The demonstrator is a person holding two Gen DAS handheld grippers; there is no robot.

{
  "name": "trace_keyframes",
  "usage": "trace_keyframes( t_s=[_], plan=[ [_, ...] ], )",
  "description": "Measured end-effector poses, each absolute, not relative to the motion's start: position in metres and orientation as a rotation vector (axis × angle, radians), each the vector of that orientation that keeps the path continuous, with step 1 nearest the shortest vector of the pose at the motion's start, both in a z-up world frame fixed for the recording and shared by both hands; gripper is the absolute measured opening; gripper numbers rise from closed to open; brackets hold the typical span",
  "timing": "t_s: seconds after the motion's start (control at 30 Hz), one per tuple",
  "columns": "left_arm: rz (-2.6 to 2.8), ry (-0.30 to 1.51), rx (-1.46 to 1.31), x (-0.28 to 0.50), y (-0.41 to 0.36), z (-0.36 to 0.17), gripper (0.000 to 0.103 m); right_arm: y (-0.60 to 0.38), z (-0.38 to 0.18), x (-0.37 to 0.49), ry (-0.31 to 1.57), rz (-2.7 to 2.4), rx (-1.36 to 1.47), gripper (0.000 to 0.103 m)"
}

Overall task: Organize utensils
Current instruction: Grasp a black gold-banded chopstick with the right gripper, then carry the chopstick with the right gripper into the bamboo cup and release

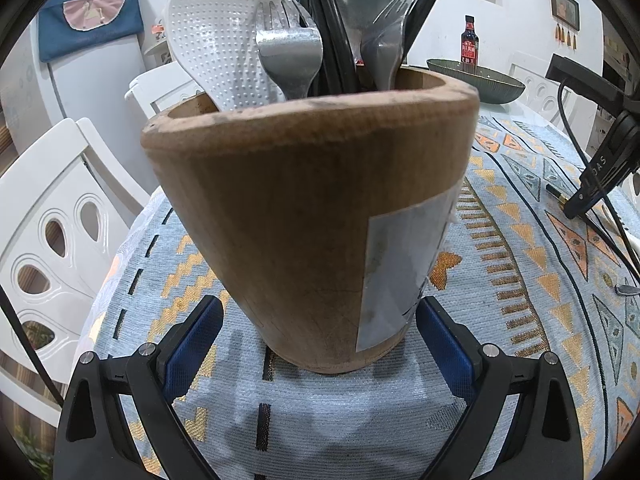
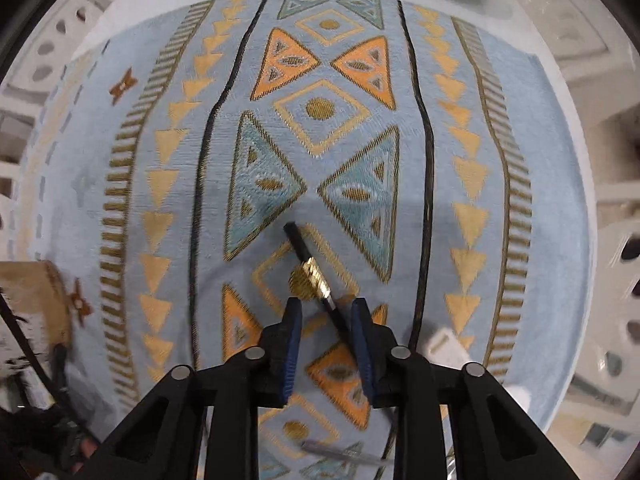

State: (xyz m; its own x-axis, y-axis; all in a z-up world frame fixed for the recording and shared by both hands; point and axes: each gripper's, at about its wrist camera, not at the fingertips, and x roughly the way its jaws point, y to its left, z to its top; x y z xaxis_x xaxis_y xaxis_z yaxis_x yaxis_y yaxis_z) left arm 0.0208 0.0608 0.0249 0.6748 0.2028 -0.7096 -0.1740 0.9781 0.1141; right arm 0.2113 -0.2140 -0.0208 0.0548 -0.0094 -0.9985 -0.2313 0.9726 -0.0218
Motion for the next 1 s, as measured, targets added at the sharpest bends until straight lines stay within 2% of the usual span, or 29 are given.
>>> trace_keyframes(
  t_s=[0.07, 0.17, 0.43, 1.0],
  plan=[
    [0.212, 0.802, 0.038, 0.021, 0.061, 0.025, 0.097, -0.212, -0.022, 0.212, 1.498, 0.172, -0.211, 0.023],
    [0.212, 0.802, 0.037, 0.022, 0.061, 0.025, 0.097, -0.209, -0.023, 0.213, 1.489, 0.191, -0.226, 0.014],
    [0.212, 0.802, 0.038, 0.021, 0.060, 0.025, 0.097, -0.193, -0.011, 0.203, 1.423, 0.220, -0.284, 0.012],
    [0.212, 0.802, 0.039, 0.022, 0.060, 0.025, 0.097, -0.205, 0.144, 0.138, 0.973, 0.250, -0.081, 0.010]
  ],
)
